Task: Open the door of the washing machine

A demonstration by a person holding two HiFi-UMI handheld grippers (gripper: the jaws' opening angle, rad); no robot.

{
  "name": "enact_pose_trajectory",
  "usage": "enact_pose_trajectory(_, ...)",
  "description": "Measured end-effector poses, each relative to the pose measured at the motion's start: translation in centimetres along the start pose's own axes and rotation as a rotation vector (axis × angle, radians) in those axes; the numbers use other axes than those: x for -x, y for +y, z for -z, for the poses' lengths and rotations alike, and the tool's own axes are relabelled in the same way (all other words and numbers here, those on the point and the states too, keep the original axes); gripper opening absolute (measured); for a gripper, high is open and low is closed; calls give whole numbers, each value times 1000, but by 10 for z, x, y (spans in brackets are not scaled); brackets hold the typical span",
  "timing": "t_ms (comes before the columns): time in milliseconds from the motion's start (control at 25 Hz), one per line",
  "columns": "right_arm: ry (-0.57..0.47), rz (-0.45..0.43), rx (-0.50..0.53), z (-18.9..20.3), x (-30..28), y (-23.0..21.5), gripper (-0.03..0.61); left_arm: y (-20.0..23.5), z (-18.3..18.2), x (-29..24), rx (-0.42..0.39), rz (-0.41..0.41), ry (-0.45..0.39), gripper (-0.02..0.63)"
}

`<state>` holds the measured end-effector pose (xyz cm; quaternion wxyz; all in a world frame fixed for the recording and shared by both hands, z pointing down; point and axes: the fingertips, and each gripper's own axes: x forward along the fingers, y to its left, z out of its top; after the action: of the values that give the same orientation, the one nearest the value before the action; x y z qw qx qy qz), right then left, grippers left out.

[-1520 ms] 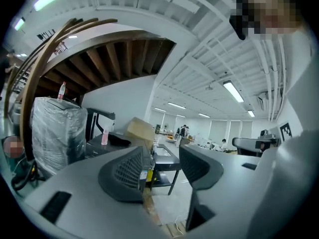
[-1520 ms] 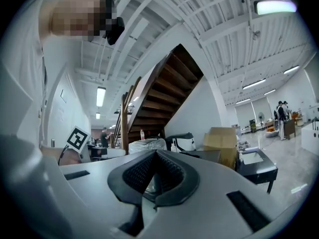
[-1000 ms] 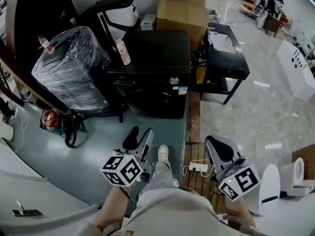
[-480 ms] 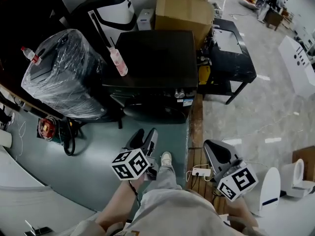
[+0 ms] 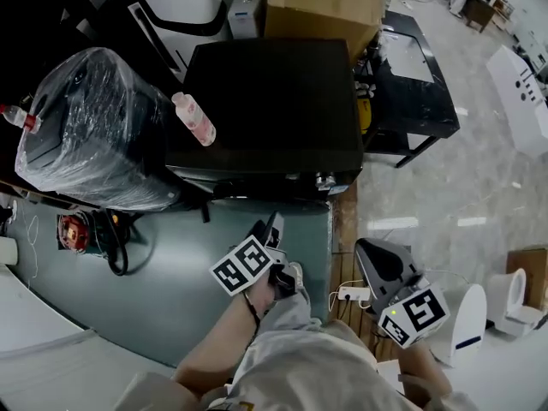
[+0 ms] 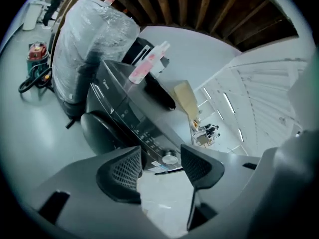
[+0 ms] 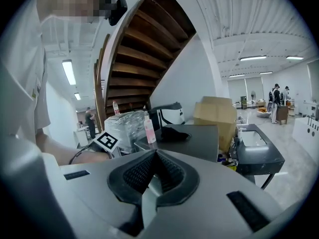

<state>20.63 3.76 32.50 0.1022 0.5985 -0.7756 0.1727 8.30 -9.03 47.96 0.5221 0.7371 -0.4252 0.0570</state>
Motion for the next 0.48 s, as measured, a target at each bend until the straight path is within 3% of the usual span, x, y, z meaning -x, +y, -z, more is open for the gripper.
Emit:
enact_pose_trajectory(280, 38, 6, 5, -3, -54, -19, 23, 31, -2, -64, 90, -65, 77, 245)
enact_pose_trajectory(480, 65, -7, 9, 6, -78, -24, 23, 62, 15, -93, 225, -125, 107, 245)
